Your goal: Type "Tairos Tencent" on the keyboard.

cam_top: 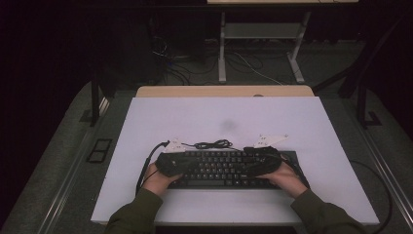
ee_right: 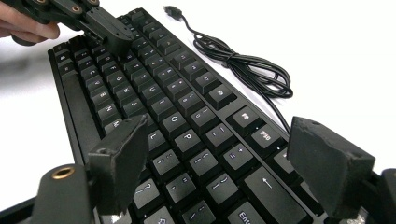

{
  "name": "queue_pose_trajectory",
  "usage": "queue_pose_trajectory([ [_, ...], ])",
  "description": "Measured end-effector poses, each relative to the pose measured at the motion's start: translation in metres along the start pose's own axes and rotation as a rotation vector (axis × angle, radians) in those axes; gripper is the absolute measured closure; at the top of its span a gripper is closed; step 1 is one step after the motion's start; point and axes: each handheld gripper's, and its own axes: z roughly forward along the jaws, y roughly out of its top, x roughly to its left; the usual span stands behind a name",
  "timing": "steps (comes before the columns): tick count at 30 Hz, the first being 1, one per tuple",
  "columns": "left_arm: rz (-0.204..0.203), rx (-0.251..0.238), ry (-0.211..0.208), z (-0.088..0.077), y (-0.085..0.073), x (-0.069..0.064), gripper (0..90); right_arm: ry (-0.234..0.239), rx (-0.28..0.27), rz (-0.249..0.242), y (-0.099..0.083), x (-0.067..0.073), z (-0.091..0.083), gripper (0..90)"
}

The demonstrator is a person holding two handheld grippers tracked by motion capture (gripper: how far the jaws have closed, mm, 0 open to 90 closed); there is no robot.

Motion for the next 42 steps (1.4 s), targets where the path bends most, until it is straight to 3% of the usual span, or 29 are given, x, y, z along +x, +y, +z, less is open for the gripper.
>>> queue_pose_trajectory([
  [9, -0.010, -0.020, -0.001, -0.0022, 0.0002, 0.0004, 83.8, 0.002, -0.002, 0.002, 0.0000, -0.0004, 0.0000, 20.6],
  [25, -0.014, -0.043, -0.010, -0.0046, -0.0020, -0.0021, 54.6, 0.027, -0.015, 0.018, 0.0026, -0.0007, -0.0008, 20.6],
  [42, -0.017, -0.068, 0.024, -0.0093, -0.0085, -0.0064, 23.4, 0.038, -0.025, 0.000, 0.0076, 0.0004, 0.0048, 42.4],
])
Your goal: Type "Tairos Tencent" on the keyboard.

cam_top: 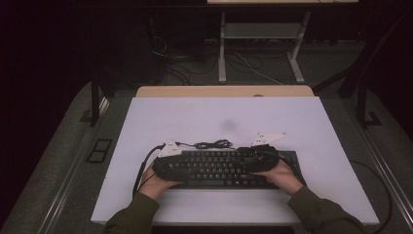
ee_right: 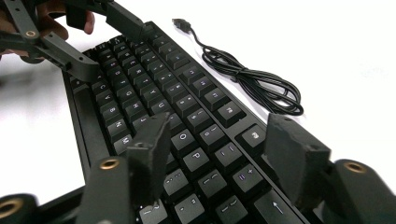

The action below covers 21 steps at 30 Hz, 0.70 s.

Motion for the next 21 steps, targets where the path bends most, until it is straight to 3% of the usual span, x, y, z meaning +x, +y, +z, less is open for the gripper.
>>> queue_pose_trajectory([
  [21, -0.023, -0.033, 0.063, -0.013, -0.010, 0.000, 4.2, 0.042, 0.040, -0.055, 0.008, 0.004, 0.015, 75.4],
])
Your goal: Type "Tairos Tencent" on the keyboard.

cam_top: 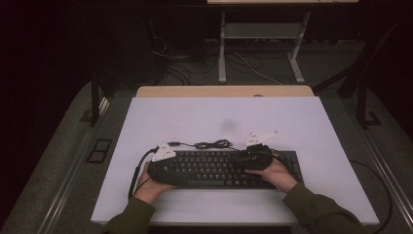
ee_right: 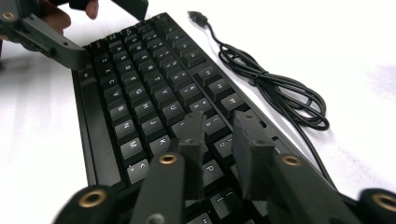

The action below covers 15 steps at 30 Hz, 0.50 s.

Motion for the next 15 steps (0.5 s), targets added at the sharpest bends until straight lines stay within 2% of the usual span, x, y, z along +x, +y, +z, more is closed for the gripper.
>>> queue_pose_trajectory([
  [11, -0.020, -0.010, 0.018, -0.007, -0.005, 0.000, 0.0, 0.042, 0.034, -0.024, 0.004, 0.001, 0.009, 88.6],
  [15, -0.027, -0.016, 0.027, -0.010, -0.007, 0.000, 0.0, 0.058, 0.048, -0.034, 0.006, 0.001, 0.013, 89.4],
])
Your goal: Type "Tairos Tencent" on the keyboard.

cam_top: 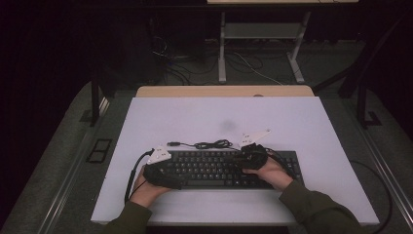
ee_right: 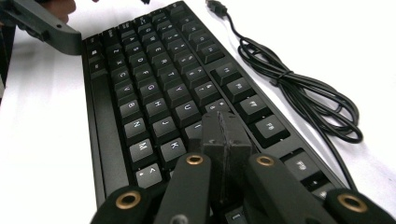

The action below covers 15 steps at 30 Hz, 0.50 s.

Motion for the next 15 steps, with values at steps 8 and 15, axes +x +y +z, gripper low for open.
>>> queue_pose_trajectory([
  [8, -0.001, 0.003, 0.012, -0.0038, -0.0027, 0.0000, 0.0, 0.010, 0.020, -0.006, 0.0021, -0.0002, 0.0050, 89.4],
  [15, -0.002, 0.002, 0.016, -0.0053, -0.0037, 0.0003, 0.0, 0.016, 0.035, -0.016, 0.0027, 0.0007, 0.0083, 89.4],
])
